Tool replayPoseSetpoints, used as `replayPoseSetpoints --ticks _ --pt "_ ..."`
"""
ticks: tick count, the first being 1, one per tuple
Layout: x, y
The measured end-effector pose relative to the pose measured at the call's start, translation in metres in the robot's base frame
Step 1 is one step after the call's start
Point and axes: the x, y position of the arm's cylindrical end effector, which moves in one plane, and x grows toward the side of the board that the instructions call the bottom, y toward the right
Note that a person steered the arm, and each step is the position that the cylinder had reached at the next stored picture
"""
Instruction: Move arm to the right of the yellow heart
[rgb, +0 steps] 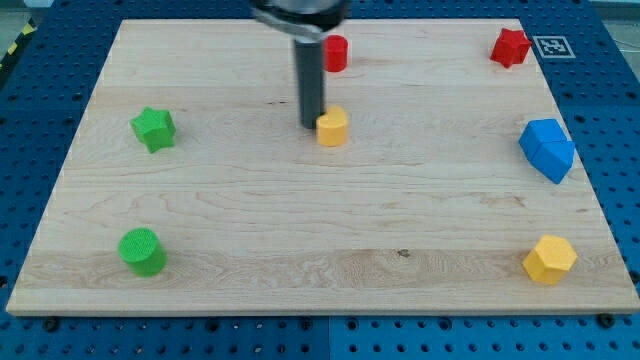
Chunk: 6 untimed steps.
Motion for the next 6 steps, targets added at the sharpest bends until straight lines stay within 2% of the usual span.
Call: replayPoseSetpoints --ticks 2,3,4,5,6 --pt "0.017 0.073" --pt "0.068 0.112" --pt "0.072 0.13" --pt "0.039 0.125" --pt "0.022 0.1"
